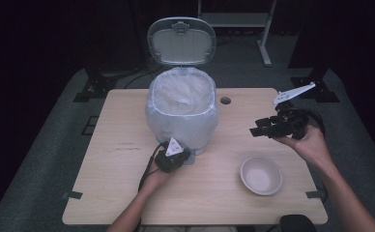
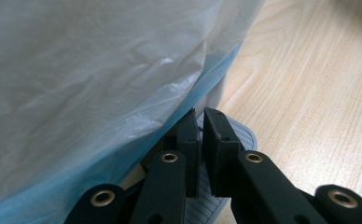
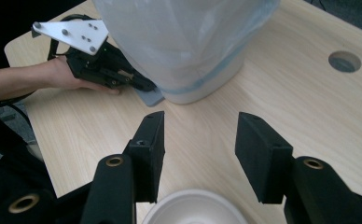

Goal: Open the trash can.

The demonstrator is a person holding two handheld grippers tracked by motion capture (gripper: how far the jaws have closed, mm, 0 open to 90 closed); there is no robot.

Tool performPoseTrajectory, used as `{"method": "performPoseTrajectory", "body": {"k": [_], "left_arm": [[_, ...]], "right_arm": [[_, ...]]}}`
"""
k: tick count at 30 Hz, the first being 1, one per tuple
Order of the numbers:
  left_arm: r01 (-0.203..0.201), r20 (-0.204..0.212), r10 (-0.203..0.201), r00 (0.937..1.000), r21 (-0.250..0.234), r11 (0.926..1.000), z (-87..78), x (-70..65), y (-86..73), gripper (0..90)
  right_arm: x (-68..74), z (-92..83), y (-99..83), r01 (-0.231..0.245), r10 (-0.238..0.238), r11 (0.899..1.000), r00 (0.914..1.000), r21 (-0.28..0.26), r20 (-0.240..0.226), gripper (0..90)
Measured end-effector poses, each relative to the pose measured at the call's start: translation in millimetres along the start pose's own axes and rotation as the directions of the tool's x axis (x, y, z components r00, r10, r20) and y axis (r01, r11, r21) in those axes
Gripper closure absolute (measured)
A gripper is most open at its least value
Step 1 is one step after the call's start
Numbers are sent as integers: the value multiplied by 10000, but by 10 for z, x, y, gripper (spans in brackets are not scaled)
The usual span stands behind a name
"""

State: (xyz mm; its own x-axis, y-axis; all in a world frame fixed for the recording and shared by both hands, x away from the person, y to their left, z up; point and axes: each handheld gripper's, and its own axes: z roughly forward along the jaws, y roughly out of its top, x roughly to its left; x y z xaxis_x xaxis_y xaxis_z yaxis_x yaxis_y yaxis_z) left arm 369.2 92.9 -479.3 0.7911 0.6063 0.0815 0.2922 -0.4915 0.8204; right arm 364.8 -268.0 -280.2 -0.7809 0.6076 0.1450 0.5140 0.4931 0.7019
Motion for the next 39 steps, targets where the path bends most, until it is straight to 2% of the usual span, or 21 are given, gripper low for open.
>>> {"method": "performPoseTrajectory", "body": {"k": [7,17,22,26,27,35,39], "left_arm": [[-27,-14,27,10000,-1,10000,1,1,-1,854],[-34,-10,34,10000,20,10000,-1,3,0,854],[-39,-10,39,10000,19,10000,-1,3,-1,854],[151,40,-151,9999,-30,9999,5,-8,-4,851],[-106,-66,106,9999,-20,9999,-1,7,0,851],[-100,-66,99,9999,-31,9999,0,7,0,851],[-99,-66,99,9999,-27,9999,-1,7,0,851]], "right_arm": [[-77,9,-197,-328,328,9995,9994,-1,62,502],[-152,112,-490,-646,646,9979,9979,107,-14,502],[-119,140,-615,-647,648,9978,9979,173,-71,502],[-82,161,-719,-656,659,9976,9977,211,-132,502],[-74,168,-747,-670,674,9975,9976,215,-171,501],[-22,245,-955,-676,686,9973,9969,281,-372,498],[-49,271,-1039,-833,840,9961,9962,295,-231,497]]}}
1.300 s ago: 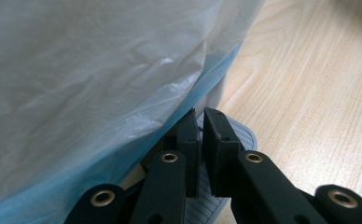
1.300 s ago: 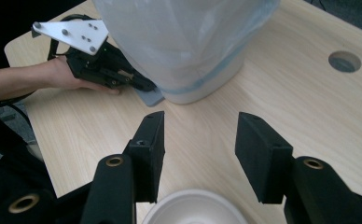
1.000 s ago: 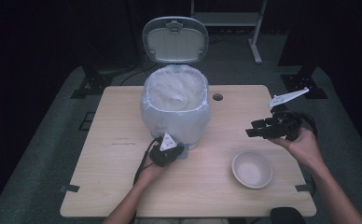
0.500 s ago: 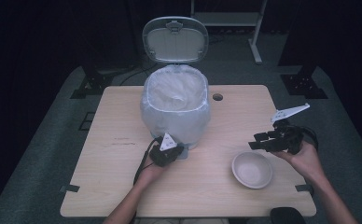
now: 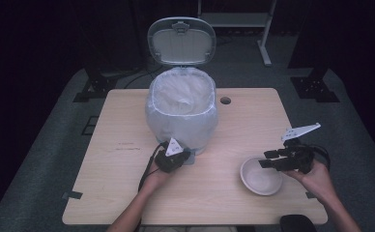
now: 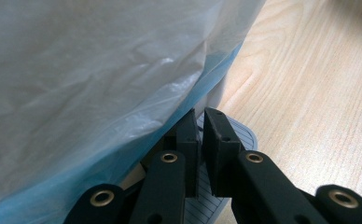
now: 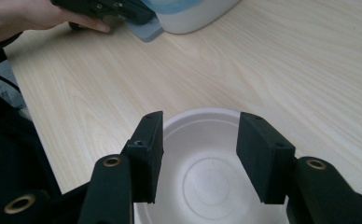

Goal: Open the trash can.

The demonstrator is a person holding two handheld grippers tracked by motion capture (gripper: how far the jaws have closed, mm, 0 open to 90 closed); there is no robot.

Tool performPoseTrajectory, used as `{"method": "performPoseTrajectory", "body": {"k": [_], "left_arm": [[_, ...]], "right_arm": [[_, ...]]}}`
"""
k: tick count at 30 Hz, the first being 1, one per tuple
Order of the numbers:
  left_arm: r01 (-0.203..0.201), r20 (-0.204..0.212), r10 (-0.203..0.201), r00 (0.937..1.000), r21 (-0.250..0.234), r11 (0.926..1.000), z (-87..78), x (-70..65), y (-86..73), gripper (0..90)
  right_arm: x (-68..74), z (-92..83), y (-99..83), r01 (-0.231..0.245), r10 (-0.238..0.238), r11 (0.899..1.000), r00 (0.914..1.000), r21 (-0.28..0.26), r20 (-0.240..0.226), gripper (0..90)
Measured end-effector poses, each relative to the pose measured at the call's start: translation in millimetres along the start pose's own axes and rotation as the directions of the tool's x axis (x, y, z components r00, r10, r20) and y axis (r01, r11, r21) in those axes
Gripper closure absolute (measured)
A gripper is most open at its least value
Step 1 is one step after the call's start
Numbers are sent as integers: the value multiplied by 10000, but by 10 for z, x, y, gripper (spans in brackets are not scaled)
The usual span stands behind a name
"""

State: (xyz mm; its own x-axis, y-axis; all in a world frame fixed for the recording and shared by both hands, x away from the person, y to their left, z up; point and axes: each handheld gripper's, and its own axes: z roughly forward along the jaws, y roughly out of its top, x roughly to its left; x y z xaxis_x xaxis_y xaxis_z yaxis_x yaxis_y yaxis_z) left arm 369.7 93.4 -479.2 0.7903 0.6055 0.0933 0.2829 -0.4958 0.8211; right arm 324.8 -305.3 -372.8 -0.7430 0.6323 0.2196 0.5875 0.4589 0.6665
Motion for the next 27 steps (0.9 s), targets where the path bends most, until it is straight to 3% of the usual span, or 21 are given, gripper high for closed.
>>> {"method": "performPoseTrajectory", "body": {"k": [7,27], "left_arm": [[3,0,-3,10000,13,10000,-1,1,0,851],[9,-7,-9,10000,24,10000,-2,1,1,848]], "right_arm": [[-116,57,-109,-308,306,9995,9994,77,156,497],[-281,125,-314,-603,587,9980,9959,210,686,497]]}}
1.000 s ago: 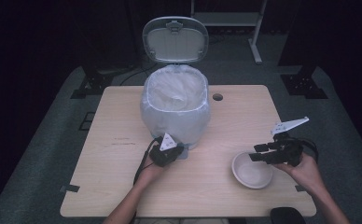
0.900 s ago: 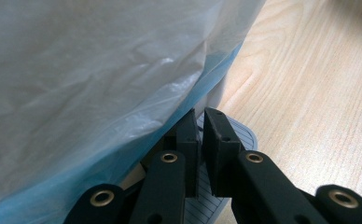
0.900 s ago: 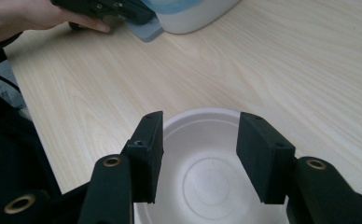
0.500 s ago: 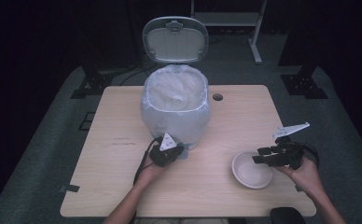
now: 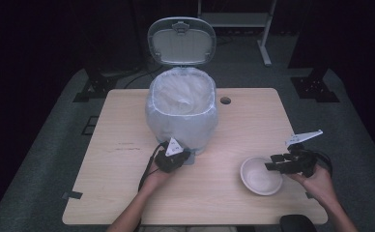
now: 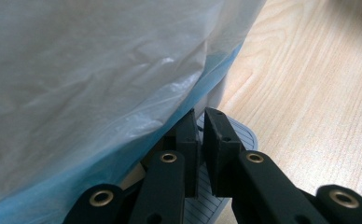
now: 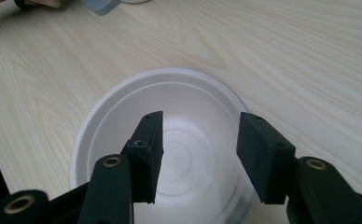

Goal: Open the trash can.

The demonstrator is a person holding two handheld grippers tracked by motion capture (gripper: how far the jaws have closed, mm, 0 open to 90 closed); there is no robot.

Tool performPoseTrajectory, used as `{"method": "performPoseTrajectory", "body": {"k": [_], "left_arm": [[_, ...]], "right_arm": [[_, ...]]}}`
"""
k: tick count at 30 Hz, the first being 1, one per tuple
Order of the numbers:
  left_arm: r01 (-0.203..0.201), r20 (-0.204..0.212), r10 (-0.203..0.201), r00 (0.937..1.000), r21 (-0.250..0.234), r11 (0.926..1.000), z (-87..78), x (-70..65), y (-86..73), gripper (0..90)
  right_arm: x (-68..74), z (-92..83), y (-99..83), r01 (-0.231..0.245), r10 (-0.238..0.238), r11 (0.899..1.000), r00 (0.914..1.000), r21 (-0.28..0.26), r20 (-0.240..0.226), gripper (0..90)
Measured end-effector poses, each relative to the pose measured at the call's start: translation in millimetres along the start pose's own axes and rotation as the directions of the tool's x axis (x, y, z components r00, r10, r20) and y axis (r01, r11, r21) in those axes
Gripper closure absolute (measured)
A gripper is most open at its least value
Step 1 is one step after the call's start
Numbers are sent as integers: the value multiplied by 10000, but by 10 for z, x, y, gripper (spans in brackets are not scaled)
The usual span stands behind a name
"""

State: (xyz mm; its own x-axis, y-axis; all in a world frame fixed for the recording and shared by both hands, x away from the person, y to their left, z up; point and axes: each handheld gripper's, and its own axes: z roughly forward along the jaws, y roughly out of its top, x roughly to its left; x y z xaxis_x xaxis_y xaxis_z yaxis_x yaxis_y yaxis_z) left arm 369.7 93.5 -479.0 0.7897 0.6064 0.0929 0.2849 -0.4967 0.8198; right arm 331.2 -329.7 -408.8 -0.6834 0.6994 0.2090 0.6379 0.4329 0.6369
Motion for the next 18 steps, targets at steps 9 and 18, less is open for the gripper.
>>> {"method": "performPoseTrajectory", "body": {"k": [9,18], "left_arm": [[3,-2,-3,10000,-11,10000,1,0,0,848],[-6,-5,6,10000,-4,10000,1,0,0,848]], "right_arm": [[-76,18,-51,-31,26,9999,9990,122,451,497],[-180,65,-81,-163,144,9995,9974,256,710,496]]}}
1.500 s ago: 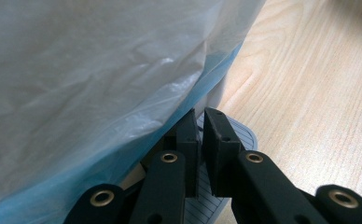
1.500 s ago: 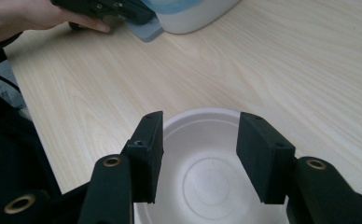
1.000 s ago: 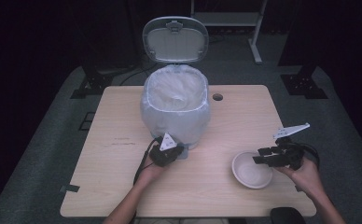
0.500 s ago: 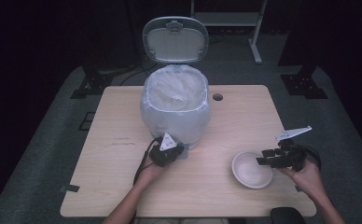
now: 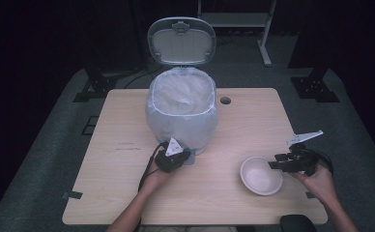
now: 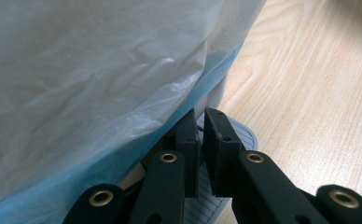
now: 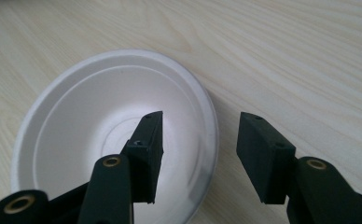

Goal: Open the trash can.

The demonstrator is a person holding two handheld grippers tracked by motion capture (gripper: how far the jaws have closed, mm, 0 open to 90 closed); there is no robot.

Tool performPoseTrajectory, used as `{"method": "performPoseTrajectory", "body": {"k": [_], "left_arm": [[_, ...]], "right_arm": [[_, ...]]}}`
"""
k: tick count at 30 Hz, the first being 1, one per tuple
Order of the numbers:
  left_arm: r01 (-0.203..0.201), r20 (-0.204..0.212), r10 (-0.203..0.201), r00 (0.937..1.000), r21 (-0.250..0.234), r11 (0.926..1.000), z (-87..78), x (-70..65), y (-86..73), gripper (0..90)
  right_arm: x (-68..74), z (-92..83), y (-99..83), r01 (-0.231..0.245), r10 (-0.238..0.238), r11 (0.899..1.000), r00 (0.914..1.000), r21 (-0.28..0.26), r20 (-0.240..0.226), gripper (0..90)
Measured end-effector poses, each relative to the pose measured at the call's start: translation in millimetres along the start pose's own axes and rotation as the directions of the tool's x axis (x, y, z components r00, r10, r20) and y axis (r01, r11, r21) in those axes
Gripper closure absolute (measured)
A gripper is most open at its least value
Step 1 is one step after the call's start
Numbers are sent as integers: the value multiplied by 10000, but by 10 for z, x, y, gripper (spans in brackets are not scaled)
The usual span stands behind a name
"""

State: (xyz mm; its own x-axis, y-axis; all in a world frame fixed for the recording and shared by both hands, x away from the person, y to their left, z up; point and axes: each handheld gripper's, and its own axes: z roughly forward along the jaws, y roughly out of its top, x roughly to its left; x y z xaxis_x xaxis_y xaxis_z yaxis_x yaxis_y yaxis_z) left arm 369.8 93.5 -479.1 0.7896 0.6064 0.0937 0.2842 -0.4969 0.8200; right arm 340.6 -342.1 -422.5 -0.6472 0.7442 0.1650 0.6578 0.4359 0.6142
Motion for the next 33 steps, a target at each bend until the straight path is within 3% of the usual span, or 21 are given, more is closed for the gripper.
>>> {"method": "performPoseTrajectory", "body": {"k": [7,19,27,33], "left_arm": [[10,28,-10,10000,-1,10000,1,0,0,847],[-31,14,31,10000,9,10000,0,2,1,847],[5,0,-5,10000,-3,10000,0,-1,0,847],[-11,-1,11,10000,5,10000,-1,1,0,847]], "right_arm": [[-47,86,-7,-35,36,9996,10000,290,-48,522],[-60,230,52,42,-6,9970,9989,778,-462,770],[-77,184,77,-360,418,9980,9923,511,-1167,809],[-68,140,110,-554,595,9979,9884,329,-1397,817]]}}
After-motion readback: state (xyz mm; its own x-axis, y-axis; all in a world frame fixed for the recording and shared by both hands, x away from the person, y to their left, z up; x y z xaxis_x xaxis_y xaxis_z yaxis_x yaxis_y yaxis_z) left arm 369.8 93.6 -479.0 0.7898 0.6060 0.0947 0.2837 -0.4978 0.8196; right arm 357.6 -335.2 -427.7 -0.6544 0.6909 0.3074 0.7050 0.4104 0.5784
